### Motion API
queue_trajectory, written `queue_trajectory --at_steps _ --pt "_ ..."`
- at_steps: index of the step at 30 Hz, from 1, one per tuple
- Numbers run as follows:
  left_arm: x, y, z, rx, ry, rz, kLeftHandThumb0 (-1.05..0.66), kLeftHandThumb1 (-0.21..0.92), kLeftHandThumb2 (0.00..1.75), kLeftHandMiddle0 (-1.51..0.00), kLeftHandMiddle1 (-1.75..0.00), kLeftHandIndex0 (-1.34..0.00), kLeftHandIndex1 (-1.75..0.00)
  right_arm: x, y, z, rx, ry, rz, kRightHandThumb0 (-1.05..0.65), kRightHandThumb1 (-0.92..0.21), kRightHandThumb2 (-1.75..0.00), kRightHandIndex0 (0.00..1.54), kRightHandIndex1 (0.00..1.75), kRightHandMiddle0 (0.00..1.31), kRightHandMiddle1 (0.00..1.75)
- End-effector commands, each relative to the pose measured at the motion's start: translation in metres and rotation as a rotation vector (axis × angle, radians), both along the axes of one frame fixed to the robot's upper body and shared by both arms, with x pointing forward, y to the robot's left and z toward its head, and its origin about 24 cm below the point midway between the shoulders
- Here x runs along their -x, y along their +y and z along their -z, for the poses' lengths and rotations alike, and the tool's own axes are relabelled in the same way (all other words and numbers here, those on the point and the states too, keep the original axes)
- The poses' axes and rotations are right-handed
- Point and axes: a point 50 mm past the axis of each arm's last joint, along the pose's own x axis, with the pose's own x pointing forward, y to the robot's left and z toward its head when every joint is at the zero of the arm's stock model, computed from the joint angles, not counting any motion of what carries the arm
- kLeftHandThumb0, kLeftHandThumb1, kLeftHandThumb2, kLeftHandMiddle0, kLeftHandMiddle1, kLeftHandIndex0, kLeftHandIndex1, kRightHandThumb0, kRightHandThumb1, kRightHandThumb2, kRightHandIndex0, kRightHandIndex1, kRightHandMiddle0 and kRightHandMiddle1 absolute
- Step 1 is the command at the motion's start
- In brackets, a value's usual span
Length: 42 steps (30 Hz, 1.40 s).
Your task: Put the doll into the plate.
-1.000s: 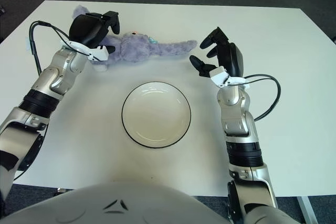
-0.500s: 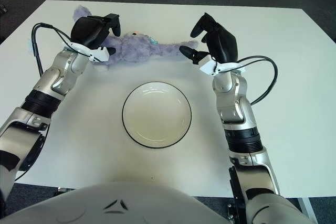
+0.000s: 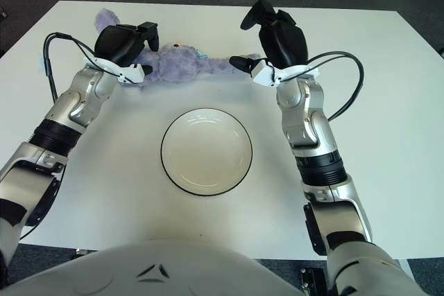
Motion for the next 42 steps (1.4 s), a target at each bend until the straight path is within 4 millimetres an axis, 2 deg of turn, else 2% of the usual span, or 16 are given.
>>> queue_trajectory --at_steps 1,3,5,7,8,10,11,12,14,17,20,27,35,42 --pt "0.001 0.001 0.001 -0.048 0.046 -0.023 0.0 0.11 1.54 -0.75 -1.73 -0.59 -1.68 -0.004 0.005 -0.004 0.031 -0.008 -0.005 -0.6 -0.41 -0.97 0.15 1.33 0.0 1.44" --pt "0.002 0.001 0.0 -0.058 0.059 -0.028 0.0 0.2 1.41 -0.65 -1.74 -0.57 -1.62 -0.005 0.006 -0.004 0.031 -0.008 -0.008 -0.6 -0.4 -0.98 0.15 1.37 0.0 1.5" --pt "0.002 0.0 0.001 -0.07 0.084 -0.04 0.0 0.24 1.36 -0.62 -1.74 -0.57 -1.6 -0.005 0.006 -0.004 0.027 -0.009 -0.014 -0.6 -0.4 -0.98 0.15 1.39 0.0 1.52" --pt "0.001 0.001 0.001 -0.097 0.134 -0.059 0.0 0.36 1.19 -0.55 -1.74 -0.52 -1.53 -0.007 0.007 -0.003 0.019 -0.008 -0.025 -0.59 -0.4 -0.98 0.16 1.42 0.02 1.56" --pt "0.001 0.001 0.001 -0.111 0.16 -0.066 0.07 0.49 1.04 -0.46 -1.75 -0.39 -1.52 -0.007 0.007 -0.003 0.018 -0.007 -0.027 -0.59 -0.39 -0.99 0.16 1.44 0.02 1.59" --pt "0.001 0.001 0.002 -0.139 0.205 -0.076 0.22 0.55 0.98 -0.41 -1.75 -0.2 -1.58 -0.008 0.008 -0.003 0.019 -0.005 -0.027 -0.58 -0.39 -0.99 0.16 1.46 0.01 1.6" --pt "0.001 0.002 0.002 -0.154 0.228 -0.082 0.09 0.5 0.96 -0.33 -1.75 -0.16 -1.54 -0.008 0.008 -0.003 0.019 -0.005 -0.026 -0.58 -0.39 -0.99 0.16 1.46 0.01 1.6" --pt "0.001 0.002 0.002 -0.167 0.246 -0.086 -0.11 0.39 0.99 -0.21 -1.75 -0.1 -1.47 -0.009 0.008 -0.003 0.02 -0.004 -0.026 -0.57 -0.38 -1.0 0.16 1.47 0.01 1.61" --pt "0.002 0.003 0.001 -0.187 0.268 -0.09 -0.34 0.27 1.03 -0.09 -1.75 -0.04 -1.38 -0.009 0.008 -0.003 0.022 -0.001 -0.027 -0.57 -0.38 -1.0 0.16 1.48 0.0 1.62" --pt "0.003 0.003 0.0 -0.213 0.29 -0.089 -0.44 0.18 1.05 -0.03 -1.56 -0.01 -1.16 -0.009 0.009 -0.003 0.019 0.004 -0.029 -0.57 -0.38 -1.01 0.16 1.5 0.02 1.65" --pt "0.003 0.004 -0.001 -0.232 0.304 -0.086 -0.46 0.14 1.05 -0.01 -1.42 0.0 -1.0 -0.009 0.009 -0.003 0.018 0.009 -0.034 -0.56 -0.37 -1.01 0.16 1.51 0.04 1.68" --pt "0.004 0.005 -0.001 -0.269 0.319 -0.088 -0.48 0.13 1.04 0.0 -1.04 0.0 -0.81 -0.012 0.011 -0.003 0.028 0.017 -0.032 -0.57 -0.37 -1.01 0.15 1.48 0.01 1.63" --pt "0.004 0.006 0.0 -0.344 0.337 -0.094 -0.53 0.16 1.02 0.0 -0.79 0.0 -0.65 -0.015 0.015 -0.005 0.028 0.011 -0.038 -0.57 -0.36 -1.01 0.14 1.42 0.0 1.52" --pt "0.001 0.007 0.005 -0.39 0.356 -0.103 -0.63 0.25 0.95 0.0 -0.56 0.0 -0.56 -0.017 0.017 -0.005 0.055 0.036 -0.043 -0.59 -0.37 -0.99 0.15 1.38 0.0 1.44"
